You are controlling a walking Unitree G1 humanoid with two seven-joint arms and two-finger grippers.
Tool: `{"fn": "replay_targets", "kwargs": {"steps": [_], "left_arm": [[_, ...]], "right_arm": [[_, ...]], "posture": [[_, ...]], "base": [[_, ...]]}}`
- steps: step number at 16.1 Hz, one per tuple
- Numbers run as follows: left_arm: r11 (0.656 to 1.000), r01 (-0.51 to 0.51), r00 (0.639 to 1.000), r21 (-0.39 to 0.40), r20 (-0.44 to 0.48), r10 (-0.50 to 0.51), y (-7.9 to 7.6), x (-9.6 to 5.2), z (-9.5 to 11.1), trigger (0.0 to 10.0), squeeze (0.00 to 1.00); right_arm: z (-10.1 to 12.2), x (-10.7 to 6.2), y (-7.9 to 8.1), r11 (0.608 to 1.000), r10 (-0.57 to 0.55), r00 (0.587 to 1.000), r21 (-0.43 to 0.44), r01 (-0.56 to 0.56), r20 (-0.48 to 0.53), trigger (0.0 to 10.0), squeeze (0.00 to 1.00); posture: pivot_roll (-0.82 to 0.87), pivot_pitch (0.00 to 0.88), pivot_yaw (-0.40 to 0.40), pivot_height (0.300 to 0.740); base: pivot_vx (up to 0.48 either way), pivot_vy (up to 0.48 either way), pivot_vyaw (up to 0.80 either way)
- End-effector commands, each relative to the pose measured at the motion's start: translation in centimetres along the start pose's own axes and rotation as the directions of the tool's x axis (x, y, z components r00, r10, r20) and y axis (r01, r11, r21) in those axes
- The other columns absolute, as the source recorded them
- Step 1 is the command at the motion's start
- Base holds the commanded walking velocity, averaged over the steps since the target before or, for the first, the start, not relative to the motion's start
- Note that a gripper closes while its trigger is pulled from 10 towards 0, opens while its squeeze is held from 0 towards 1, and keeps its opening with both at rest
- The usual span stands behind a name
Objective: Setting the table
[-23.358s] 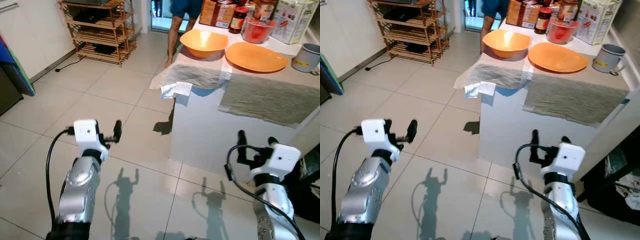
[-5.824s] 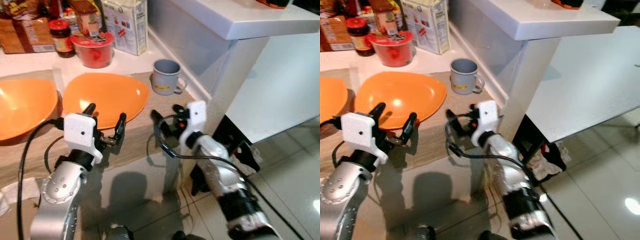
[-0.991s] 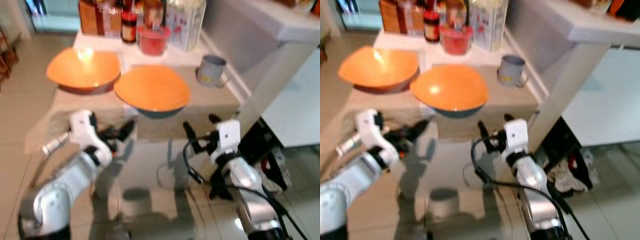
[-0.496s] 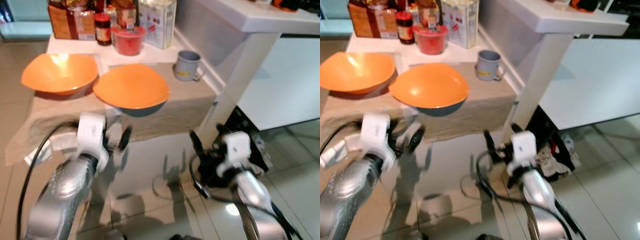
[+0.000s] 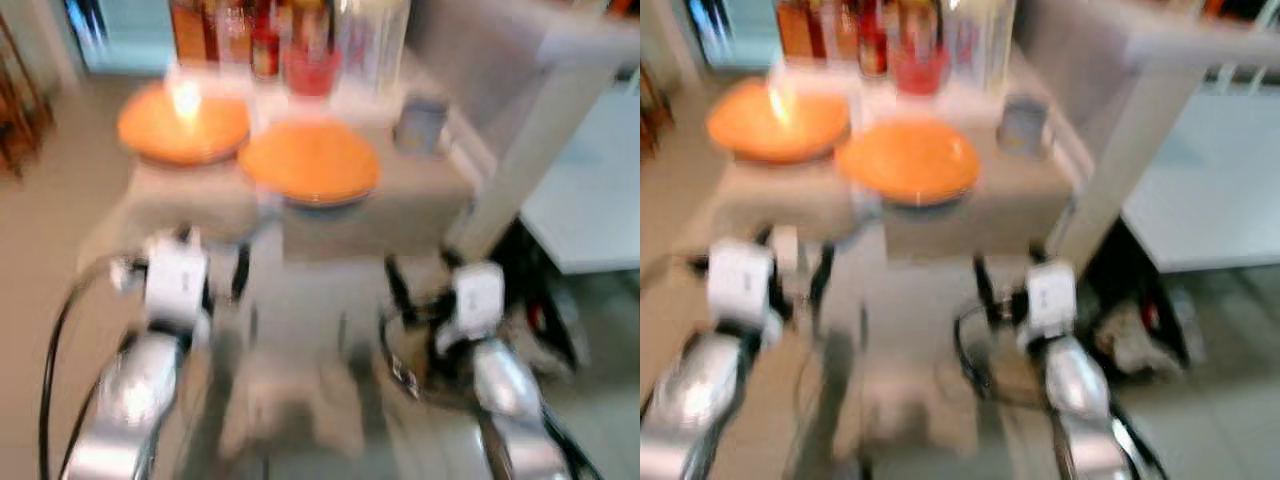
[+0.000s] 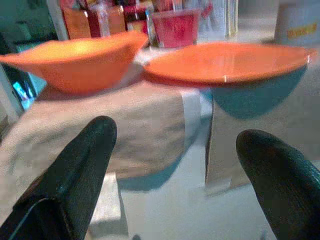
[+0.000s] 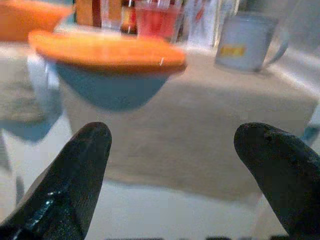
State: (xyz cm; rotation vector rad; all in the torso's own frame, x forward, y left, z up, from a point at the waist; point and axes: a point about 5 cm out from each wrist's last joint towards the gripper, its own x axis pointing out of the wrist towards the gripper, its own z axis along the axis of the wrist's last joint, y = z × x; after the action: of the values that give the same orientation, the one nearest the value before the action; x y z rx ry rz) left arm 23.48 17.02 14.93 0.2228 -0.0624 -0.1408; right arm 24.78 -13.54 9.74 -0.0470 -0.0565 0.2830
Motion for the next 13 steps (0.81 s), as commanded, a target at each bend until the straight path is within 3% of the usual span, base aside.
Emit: {"fn": "replay_targets", "kwargs": {"steps": [1, 4, 6, 8, 13], "left_arm": [[1.0, 0.009, 1.0, -0.006, 0.006, -0.009, -0.5, 0.2, 0.0, 10.0, 0.0], [1.0, -0.001, 1.0, -0.005, 0.009, 0.001, -0.7, 0.5, 0.0, 10.0, 0.0], [1.0, -0.008, 1.0, -0.022, 0.013, 0.008, -0.8, 0.8, 0.1, 10.0, 0.0], [1.0, -0.008, 1.0, -0.03, 0.006, 0.008, -0.9, 1.0, 0.1, 10.0, 0.0], [0.999, -0.018, 1.0, -0.027, 0.013, 0.018, -1.0, 1.5, 0.4, 10.0, 0.0]], "right_arm": [[0.3, 0.1, -1.0, 0.999, -0.03, 1.0, -0.023, 0.03, 0.01, 10.0, 0.21], [0.4, 0.3, -1.0, 0.999, -0.026, 1.0, -0.029, 0.026, 0.013, 10.0, 0.22], [0.3, 0.3, -1.0, 0.999, -0.029, 1.0, -0.04, 0.029, 0.0, 10.0, 0.13], [0.4, 0.4, -0.7, 0.999, -0.023, 1.0, -0.037, 0.023, 0.001, 10.0, 0.13], [0.6, 0.6, -0.6, 0.999, -0.02, 1.0, -0.041, 0.02, 0.001, 10.0, 0.11]], "posture": [[0.12, 0.01, -0.075, 0.74], [0.12, 0.014, -0.078, 0.74], [0.12, 0.018, -0.078, 0.74], [0.12, 0.02, -0.078, 0.74], [0.11, 0.026, -0.077, 0.74]], "base": [[0.0, -0.48, 0.69], [0.0, -0.48, 0.69], [0.0, -0.48, 0.0], [0.0, -0.476, 0.0], [0.0, 0.0, 0.0]]}}
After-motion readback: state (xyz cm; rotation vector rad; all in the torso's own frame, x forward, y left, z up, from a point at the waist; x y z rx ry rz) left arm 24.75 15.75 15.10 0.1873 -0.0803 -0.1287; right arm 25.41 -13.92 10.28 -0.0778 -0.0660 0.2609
